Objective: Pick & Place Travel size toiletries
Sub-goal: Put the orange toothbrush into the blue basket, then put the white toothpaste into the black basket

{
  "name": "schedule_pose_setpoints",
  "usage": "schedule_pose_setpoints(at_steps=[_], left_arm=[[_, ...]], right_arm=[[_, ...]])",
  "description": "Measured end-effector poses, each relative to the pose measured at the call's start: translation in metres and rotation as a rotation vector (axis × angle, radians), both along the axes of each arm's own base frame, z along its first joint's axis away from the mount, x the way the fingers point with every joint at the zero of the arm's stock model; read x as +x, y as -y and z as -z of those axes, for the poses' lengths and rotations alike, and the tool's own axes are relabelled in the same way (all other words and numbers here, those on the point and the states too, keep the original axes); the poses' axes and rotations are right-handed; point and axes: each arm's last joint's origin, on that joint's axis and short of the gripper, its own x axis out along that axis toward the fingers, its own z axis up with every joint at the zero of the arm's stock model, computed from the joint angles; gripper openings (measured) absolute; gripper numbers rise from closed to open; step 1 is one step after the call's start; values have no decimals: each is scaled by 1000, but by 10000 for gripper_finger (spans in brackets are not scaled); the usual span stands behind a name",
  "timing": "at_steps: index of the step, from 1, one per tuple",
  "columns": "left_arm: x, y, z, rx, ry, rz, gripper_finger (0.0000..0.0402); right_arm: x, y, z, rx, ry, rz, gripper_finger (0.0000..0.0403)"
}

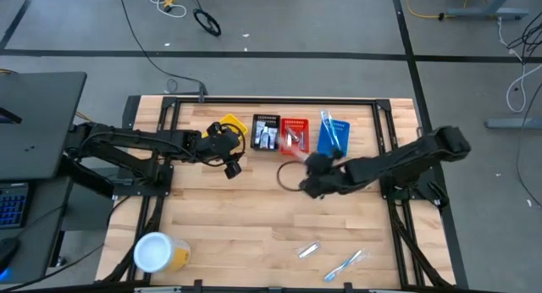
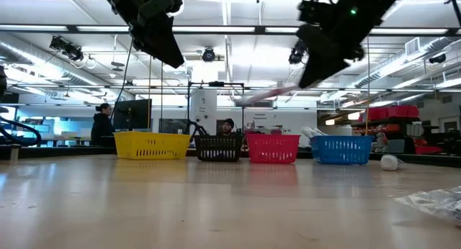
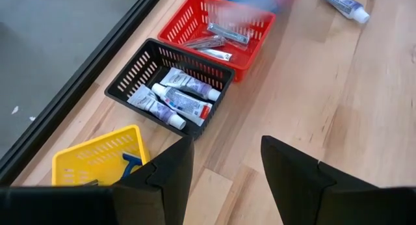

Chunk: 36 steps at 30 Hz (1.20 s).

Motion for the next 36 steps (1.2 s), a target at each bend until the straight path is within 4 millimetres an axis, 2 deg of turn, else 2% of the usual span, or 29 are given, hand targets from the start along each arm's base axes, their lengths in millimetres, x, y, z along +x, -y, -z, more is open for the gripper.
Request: schedule_pose_setpoints(at_steps=[4, 8, 13, 16, 29, 36], left_arm=[[0, 0, 0, 0, 1, 0, 190], [0, 0, 0, 0, 1, 0, 190], [0, 0, 0, 0, 1, -1, 190], [0, 0, 0, 0, 4, -1, 190], [1, 0, -1, -1, 21, -1, 190], [1, 0, -1, -1, 21, -1, 190]], right_arm=[[-24, 12, 7, -88, 103, 240, 105], [-40, 27, 32, -112, 194, 414, 105], [-59, 42, 69, -51, 172, 512, 105], [-65, 51, 80, -35, 165, 544, 107], [-61, 77, 83, 3, 60, 542, 152], [-63, 80, 74, 60, 50, 501, 156]])
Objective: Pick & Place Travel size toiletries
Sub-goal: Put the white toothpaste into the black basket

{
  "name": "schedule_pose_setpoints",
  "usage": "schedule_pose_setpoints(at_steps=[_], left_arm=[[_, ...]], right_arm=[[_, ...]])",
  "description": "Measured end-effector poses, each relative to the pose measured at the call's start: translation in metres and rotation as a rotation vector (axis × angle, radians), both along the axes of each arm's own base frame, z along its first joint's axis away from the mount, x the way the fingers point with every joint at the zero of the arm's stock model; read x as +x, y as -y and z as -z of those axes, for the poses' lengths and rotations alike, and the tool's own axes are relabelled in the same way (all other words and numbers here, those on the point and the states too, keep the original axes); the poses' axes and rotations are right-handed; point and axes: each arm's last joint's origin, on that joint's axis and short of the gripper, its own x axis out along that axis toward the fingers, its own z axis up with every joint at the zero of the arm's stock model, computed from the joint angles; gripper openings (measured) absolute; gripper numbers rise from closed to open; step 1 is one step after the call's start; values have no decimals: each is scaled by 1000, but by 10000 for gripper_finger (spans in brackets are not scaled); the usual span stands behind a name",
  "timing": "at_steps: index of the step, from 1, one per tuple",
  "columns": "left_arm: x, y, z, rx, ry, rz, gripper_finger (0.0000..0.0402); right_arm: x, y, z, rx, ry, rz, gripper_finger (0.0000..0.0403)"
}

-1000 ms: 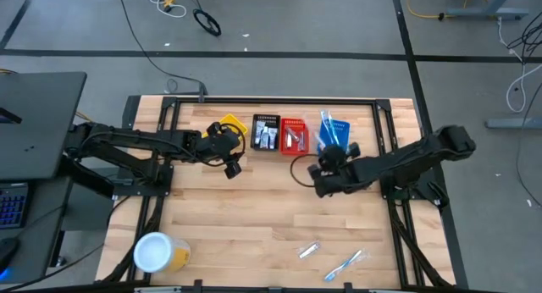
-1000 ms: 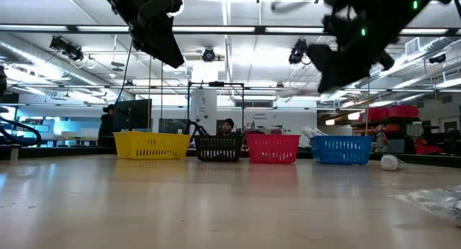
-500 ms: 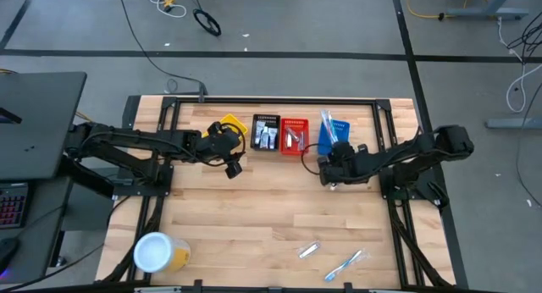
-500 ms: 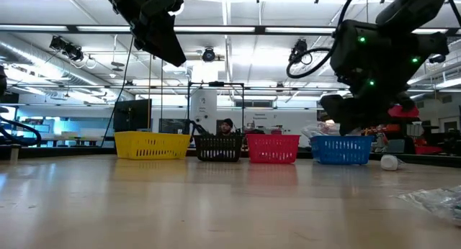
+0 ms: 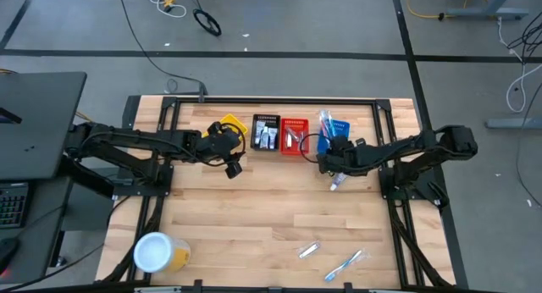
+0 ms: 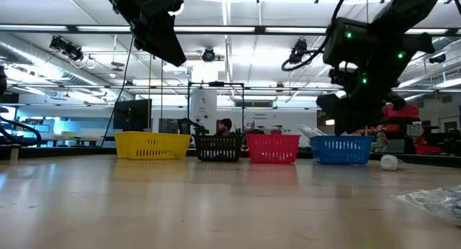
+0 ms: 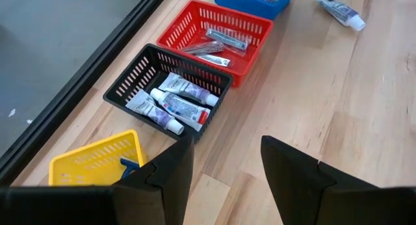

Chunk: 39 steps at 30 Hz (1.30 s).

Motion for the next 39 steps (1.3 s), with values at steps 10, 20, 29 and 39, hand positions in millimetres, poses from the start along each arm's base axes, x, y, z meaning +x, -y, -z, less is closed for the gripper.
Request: schedule_pose_setpoints(at_steps=[10, 20, 29, 39], left_arm=[[0, 0, 0, 0, 0, 0, 190], [0, 0, 0, 0, 0, 0, 190], [0, 0, 0, 0, 0, 0, 190], [0, 0, 0, 0, 1, 0, 190]], right_arm=[[-9, -27, -35, 252, 37, -447, 156], [-15, -63, -37, 325, -132, -980, 156], [-26, -67, -33, 285, -335, -1138, 156], [-39, -64, -9, 276, -431, -1192, 156]])
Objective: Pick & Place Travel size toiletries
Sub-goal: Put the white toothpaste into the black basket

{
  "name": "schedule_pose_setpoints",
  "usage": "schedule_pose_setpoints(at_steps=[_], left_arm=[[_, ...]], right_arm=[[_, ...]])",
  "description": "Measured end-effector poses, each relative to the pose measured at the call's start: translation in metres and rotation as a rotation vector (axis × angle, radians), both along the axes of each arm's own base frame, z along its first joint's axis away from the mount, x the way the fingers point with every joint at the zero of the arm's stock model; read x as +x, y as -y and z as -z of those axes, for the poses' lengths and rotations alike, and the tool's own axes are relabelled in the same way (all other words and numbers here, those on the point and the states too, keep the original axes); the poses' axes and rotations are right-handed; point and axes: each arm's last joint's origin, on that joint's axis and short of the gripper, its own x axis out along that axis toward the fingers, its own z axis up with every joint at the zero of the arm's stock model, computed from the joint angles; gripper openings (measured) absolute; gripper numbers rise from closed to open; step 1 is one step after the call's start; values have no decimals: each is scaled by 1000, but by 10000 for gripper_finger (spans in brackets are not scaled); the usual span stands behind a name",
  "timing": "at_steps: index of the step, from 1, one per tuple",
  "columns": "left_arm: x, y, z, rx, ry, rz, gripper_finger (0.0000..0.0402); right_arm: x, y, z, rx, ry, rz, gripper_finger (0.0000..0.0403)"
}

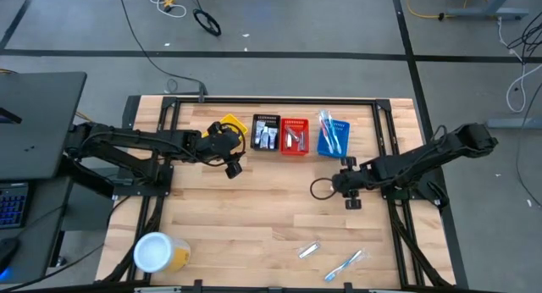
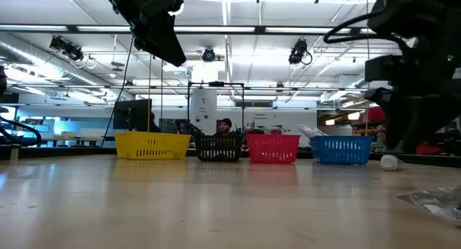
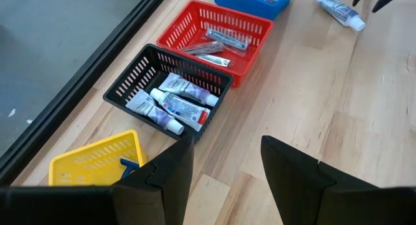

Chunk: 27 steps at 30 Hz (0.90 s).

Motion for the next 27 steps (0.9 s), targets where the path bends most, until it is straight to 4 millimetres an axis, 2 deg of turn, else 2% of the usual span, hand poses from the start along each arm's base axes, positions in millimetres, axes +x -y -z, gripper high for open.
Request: schedule_pose_setpoints(at_steps=[6, 16, 27], left_arm=[[0, 0, 0, 0, 1, 0, 190], [0, 0, 0, -15, 11, -15, 190], [0, 0, 0, -30, 20, -30, 190]], right_arm=[[-2, 3, 3, -112, -7, -81, 156], [1, 6, 3, -89, -11, -143, 156], [9, 15, 15, -110, -61, -161, 156]])
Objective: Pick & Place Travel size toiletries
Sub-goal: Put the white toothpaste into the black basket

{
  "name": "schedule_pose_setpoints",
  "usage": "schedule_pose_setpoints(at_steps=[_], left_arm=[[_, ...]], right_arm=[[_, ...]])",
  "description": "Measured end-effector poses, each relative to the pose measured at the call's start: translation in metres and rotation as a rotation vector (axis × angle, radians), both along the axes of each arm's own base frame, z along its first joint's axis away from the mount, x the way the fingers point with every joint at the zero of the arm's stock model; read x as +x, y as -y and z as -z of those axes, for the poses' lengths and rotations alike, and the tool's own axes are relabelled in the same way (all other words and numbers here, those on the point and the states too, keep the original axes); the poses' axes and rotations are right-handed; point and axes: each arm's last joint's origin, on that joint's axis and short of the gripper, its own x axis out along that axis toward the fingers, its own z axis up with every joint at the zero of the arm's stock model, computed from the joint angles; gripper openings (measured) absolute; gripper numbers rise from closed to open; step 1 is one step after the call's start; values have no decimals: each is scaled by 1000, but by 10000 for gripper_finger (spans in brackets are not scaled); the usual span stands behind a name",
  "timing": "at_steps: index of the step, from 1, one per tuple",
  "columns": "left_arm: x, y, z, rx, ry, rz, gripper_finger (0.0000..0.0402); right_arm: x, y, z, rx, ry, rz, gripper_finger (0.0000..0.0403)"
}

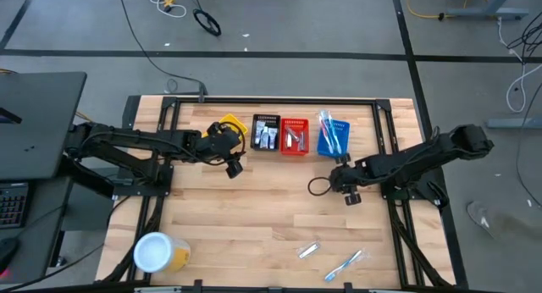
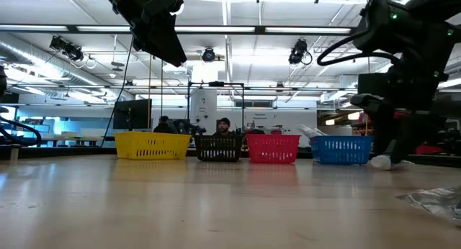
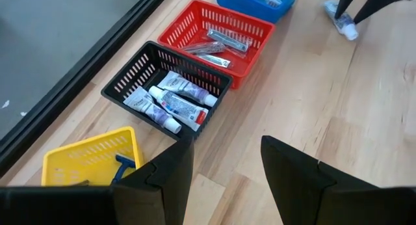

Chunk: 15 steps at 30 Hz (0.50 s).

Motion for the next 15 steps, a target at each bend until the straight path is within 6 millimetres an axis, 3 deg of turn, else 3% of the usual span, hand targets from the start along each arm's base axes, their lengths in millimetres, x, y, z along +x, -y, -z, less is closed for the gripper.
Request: schedule_pose_setpoints(at_steps=[8, 15], left_arm=[[0, 0, 0, -9, 7, -9, 190], [0, 0, 0, -9, 6, -9, 190]], right_arm=[[11, 3, 14, 34, -26, -11, 151], [14, 3, 17, 85, -21, 53, 108]])
